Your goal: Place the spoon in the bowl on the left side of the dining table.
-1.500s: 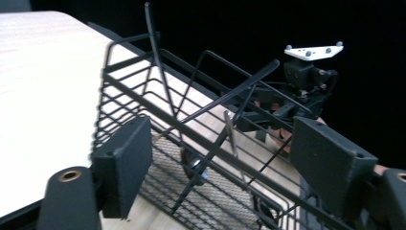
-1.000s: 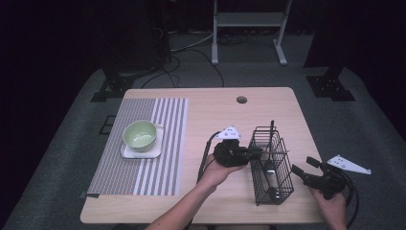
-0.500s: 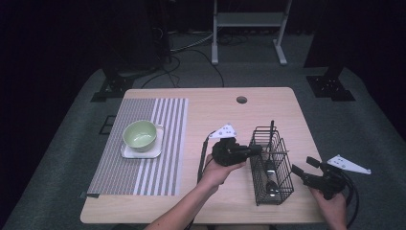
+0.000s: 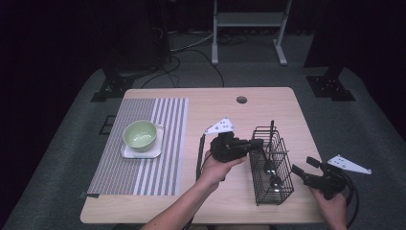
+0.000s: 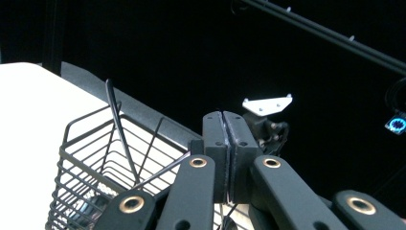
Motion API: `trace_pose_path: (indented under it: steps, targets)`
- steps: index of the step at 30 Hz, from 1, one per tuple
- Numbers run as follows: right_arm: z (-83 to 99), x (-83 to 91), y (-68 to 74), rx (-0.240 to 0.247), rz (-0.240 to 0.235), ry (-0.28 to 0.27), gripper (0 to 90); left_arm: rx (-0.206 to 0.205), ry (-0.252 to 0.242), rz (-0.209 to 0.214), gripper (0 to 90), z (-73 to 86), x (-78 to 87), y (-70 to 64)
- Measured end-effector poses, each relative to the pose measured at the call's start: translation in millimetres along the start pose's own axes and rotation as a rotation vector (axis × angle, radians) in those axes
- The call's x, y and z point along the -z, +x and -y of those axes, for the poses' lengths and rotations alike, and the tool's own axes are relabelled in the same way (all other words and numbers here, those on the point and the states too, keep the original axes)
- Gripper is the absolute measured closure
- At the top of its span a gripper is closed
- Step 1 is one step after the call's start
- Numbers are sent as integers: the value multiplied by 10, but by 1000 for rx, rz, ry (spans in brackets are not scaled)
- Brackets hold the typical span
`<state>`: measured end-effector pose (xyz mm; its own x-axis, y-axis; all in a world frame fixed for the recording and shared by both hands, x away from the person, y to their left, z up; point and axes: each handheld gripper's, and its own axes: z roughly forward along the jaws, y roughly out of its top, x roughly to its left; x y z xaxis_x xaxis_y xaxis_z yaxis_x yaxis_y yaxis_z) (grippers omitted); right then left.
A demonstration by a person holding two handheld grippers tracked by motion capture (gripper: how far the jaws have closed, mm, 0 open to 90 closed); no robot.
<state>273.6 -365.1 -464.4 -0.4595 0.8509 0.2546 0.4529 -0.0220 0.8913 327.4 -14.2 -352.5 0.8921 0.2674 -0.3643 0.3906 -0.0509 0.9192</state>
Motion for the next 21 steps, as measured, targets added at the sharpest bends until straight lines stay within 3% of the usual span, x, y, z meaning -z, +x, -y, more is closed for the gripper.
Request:
trace_pose_path:
  steps: [13,21]
  targets:
    - [8,0,-13,-10,8,0,161,19,-75,10,894,-266,153,-64]
    - [9,2,-14,-10,11,0,161,3,-96,5,894,-407,247,-117]
